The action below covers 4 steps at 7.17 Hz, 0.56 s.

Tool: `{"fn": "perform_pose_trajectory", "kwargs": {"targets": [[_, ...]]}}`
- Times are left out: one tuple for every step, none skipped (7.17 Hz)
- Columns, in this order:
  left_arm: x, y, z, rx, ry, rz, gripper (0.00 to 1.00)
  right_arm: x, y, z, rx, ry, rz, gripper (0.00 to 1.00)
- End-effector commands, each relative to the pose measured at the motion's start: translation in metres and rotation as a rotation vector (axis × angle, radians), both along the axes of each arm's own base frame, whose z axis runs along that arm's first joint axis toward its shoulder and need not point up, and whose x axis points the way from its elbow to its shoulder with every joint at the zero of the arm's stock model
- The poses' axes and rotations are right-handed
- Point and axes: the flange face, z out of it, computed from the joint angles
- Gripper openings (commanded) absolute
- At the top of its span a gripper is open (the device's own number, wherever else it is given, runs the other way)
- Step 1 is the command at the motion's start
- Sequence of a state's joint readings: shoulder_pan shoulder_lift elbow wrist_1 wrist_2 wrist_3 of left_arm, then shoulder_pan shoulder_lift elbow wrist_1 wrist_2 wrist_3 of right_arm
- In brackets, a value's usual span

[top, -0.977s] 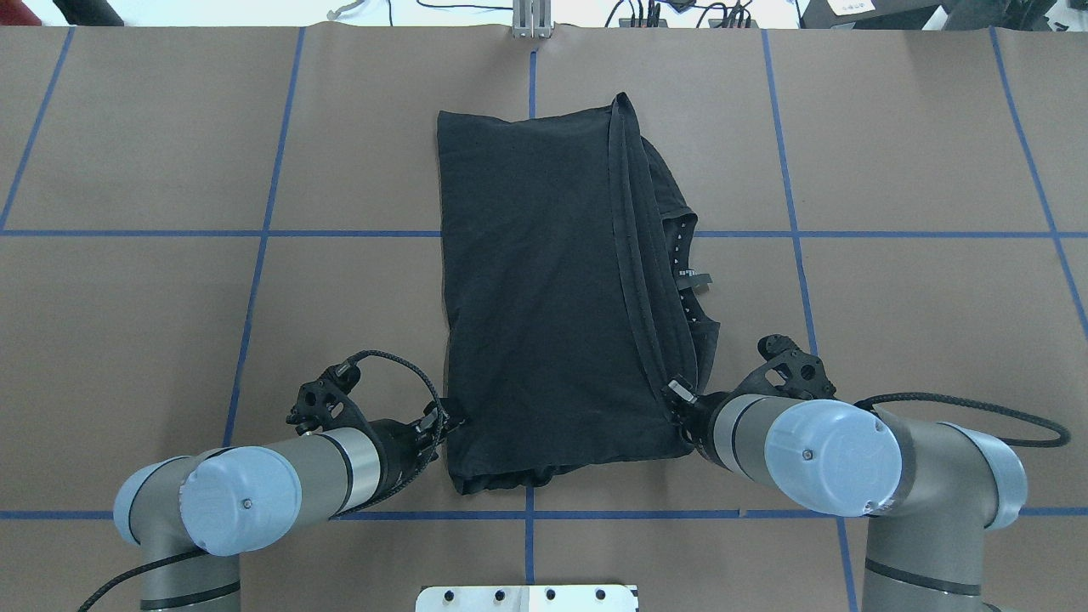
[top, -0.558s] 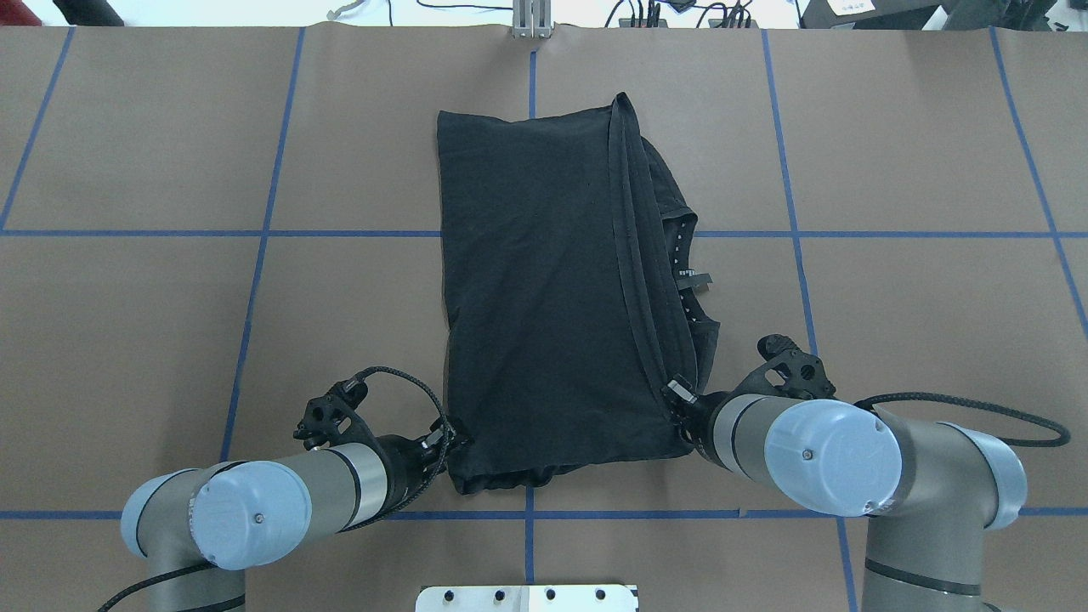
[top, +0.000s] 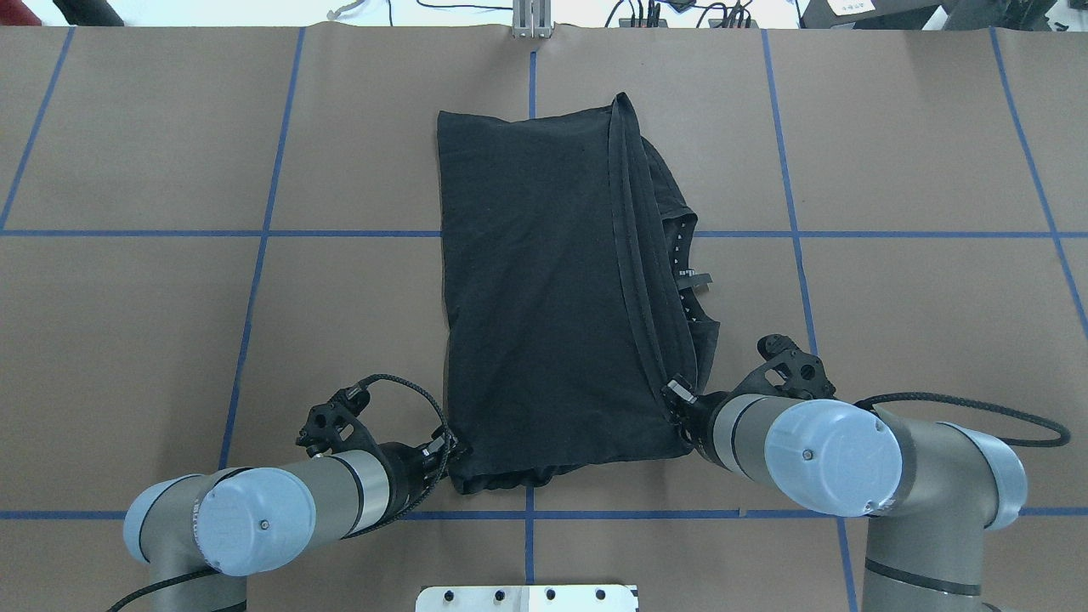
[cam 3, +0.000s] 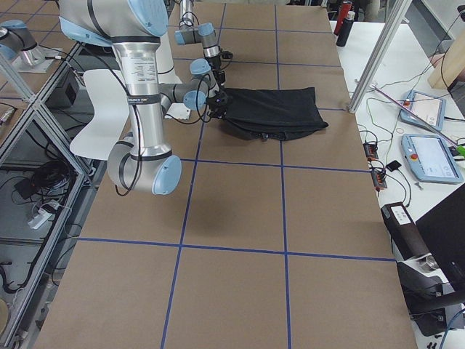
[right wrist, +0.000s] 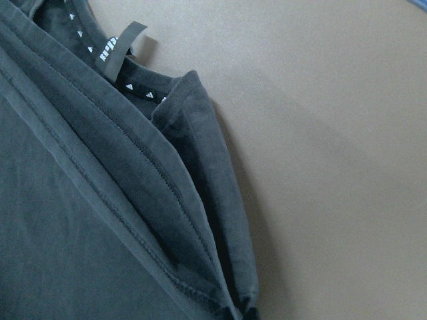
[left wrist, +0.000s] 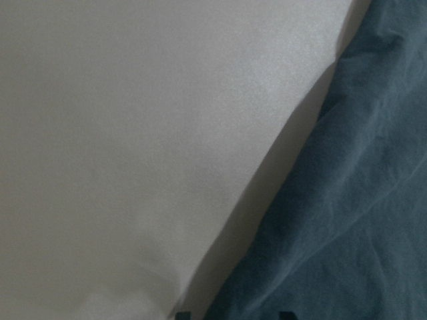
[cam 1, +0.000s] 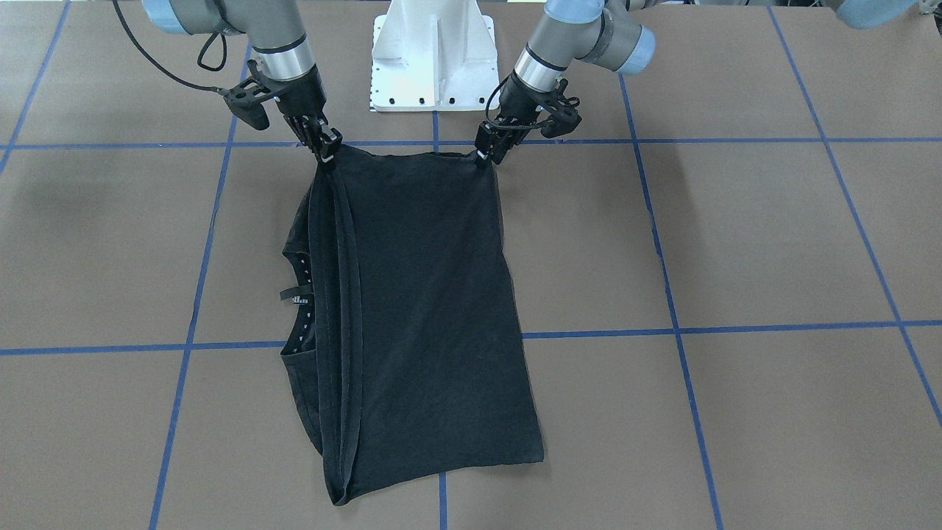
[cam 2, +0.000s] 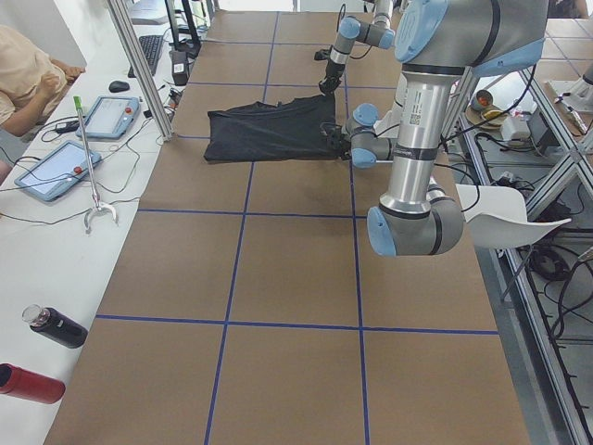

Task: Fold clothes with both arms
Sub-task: 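Lower the left gripper to the other near corner beside the right gripper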

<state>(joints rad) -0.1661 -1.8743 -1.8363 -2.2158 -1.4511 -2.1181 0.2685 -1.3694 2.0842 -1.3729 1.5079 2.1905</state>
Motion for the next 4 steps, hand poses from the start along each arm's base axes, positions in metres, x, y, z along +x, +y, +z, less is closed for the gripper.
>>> {"fn": "perform_pose_trajectory", "kwargs": {"targets": [[0.0009,0.0019,-0.0001,0.0,0.001,0.003,0.53,0.0,0.0,-0.001,0.001,-0.003,0.0,0.0],[0.0024,0.0044,0.0007,-0.001,-0.002,0.008,0.52,0.0,0.0,-0.0008,0.0,-0.002,0.0,0.0],[0.0028,0.0053,0.0007,-0.001,-0.002,0.01,0.52,-0.0002,-0.0001,-0.0016,0.001,-0.003,0.0,0.0],[0.0034,0.0062,-0.0001,-0.001,-0.001,0.013,0.51,-0.0006,-0.0002,-0.0009,0.0,-0.002,0.0,0.0]]}}
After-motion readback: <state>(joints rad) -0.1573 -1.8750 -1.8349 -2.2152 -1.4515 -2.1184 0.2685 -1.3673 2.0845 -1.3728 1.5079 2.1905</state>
